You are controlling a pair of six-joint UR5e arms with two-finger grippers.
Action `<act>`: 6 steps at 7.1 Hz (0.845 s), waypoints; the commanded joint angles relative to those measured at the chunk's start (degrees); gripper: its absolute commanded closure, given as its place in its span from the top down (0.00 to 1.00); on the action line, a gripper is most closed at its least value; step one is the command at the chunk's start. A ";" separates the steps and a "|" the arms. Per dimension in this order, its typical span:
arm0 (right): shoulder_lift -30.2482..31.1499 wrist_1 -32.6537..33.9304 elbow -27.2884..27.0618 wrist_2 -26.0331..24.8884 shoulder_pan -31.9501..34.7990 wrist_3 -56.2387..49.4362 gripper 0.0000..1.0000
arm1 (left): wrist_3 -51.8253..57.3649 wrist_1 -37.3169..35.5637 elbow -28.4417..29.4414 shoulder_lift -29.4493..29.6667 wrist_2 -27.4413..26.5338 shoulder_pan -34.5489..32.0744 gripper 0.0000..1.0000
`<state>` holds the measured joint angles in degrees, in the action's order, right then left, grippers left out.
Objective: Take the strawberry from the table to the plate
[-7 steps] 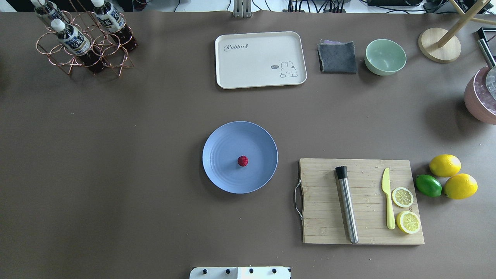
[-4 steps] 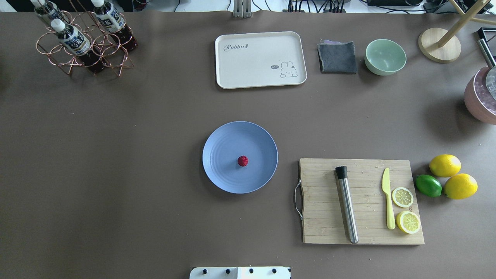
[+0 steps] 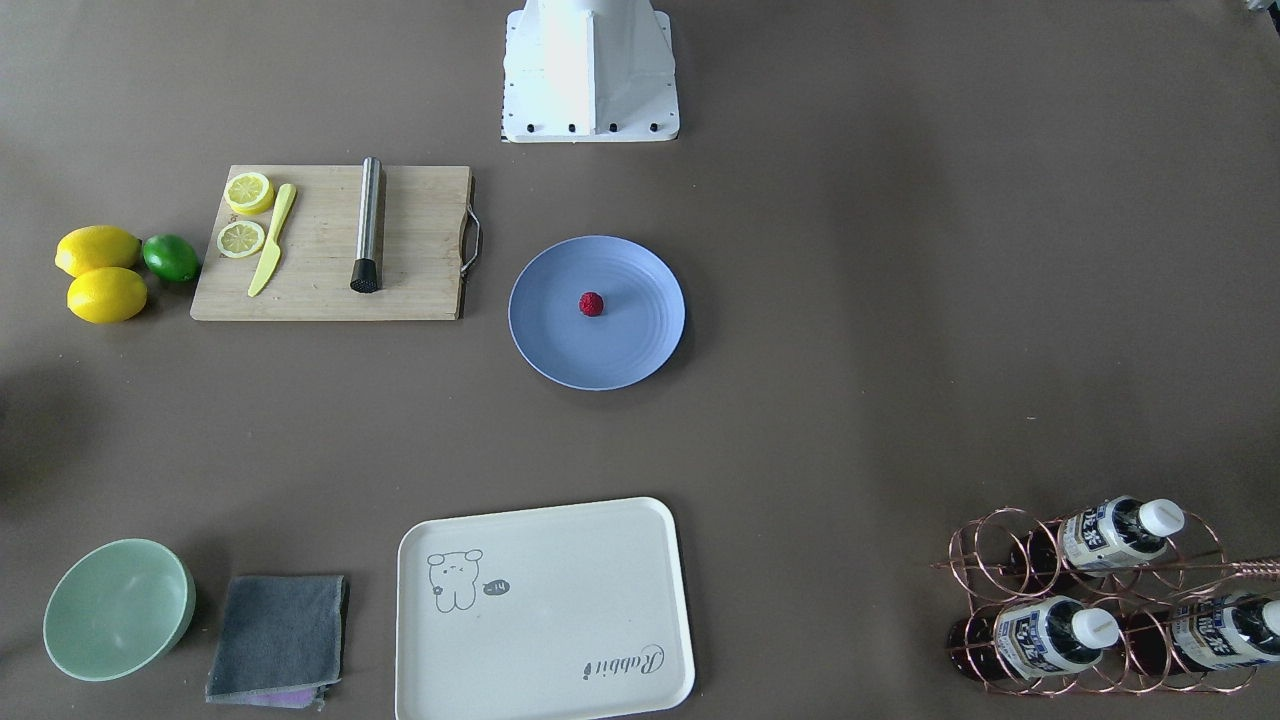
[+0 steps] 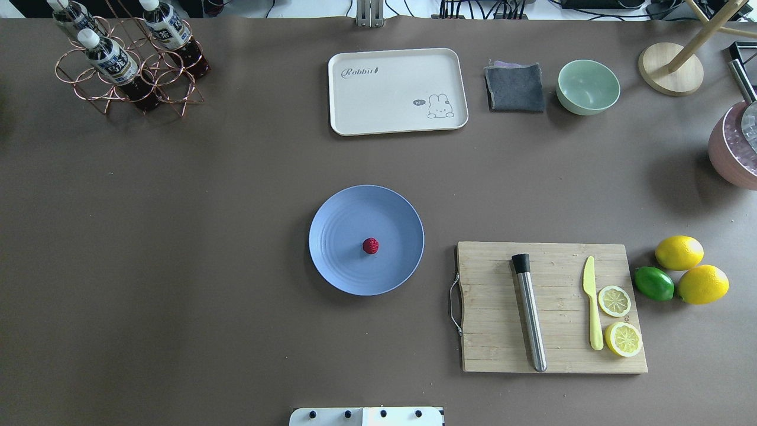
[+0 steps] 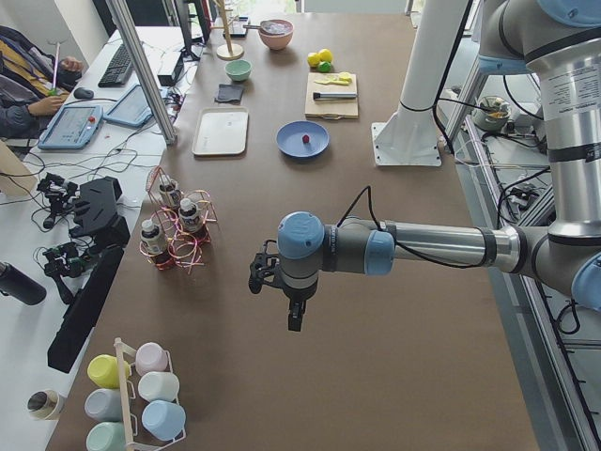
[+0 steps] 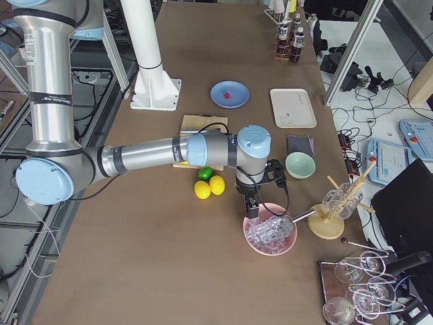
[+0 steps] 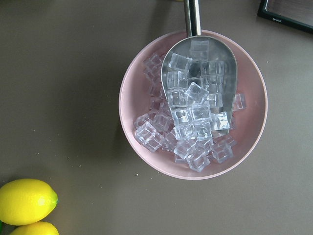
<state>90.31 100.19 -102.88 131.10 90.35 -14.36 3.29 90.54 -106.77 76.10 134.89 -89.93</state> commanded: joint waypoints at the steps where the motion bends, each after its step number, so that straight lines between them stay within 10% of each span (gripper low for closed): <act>1: 0.04 0.00 -0.13 -0.05 0.00 0.03 1.00 | 0.32 -0.54 -0.98 -0.86 0.02 -1.21 0.97; 6: 0.13 0.00 0.66 -2.07 0.00 -0.06 1.00 | 1.98 -0.19 -0.63 -0.87 -0.41 -2.09 0.97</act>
<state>90.38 100.20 -102.67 129.30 90.35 -14.41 5.10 90.13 -107.23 75.24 134.66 -91.67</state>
